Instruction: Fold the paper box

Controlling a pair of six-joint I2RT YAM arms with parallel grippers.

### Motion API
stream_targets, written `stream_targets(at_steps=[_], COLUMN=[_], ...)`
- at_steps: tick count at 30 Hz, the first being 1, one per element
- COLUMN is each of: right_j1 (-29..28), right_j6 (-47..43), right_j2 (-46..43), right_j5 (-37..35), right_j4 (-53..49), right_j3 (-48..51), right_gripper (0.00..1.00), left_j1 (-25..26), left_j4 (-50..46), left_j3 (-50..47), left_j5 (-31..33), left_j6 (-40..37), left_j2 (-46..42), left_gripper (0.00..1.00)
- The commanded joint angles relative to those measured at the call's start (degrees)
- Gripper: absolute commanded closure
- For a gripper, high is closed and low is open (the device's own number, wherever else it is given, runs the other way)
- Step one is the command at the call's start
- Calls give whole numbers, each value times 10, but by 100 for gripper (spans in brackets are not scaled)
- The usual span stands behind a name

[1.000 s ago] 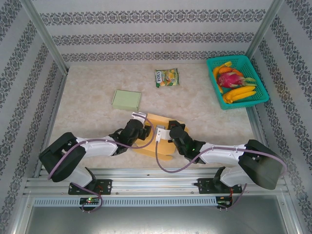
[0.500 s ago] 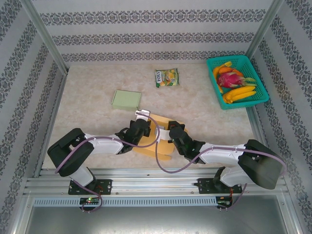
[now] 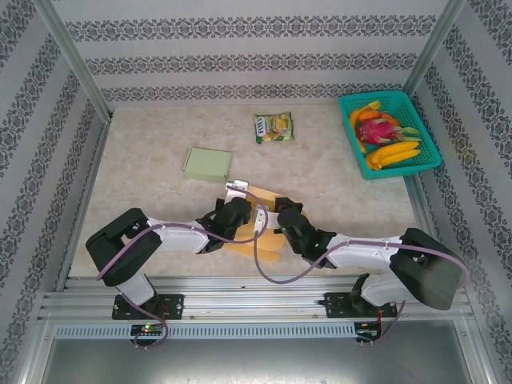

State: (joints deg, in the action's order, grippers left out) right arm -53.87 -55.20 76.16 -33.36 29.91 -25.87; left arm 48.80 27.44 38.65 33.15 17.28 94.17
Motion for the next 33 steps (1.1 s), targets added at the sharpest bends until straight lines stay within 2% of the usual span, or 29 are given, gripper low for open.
stream_targets(at_steps=[1, 4, 7, 11, 14, 16, 19, 21, 28, 33], right_j1=[-2, -3, -3, -3, -1, 5, 10, 10, 20, 41], right_j6=[67, 115, 173, 281, 448, 569, 676, 717, 756, 810], right_j2=[-51, -104, -172, -271, -331, -347, -327, -291, -140, -97], right_j5=[26, 53, 88, 98, 42, 38, 78, 95, 120, 136], right_j4=[-21, -52, -126, -220, -284, -353, -391, -394, -375, -322], right_j3=[-2, -6, -18, -31, -58, -92, -124, -145, -219, -211], right_gripper=[87, 75, 64, 62, 62, 61, 59, 58, 51, 49], left_j1=[-13, -13, -14, -14, -15, -14, -14, -14, -14, -14], left_j4=[-30, -61, -101, -173, -232, -251, -254, -246, -224, -217], left_j3=[-7, -8, -7, -1, 6, 2, -10, -16, -29, -34], left_j5=[32, 34, 44, 73, 79, 75, 58, 48, 50, 60], left_j6=[20, 36, 56, 105, 155, 192, 234, 250, 269, 272], left_j2=[-24, -43, -66, -96, -114, -127, -140, -141, -138, -136], left_gripper=[100, 100, 100, 100, 100, 100, 100, 100, 100, 100])
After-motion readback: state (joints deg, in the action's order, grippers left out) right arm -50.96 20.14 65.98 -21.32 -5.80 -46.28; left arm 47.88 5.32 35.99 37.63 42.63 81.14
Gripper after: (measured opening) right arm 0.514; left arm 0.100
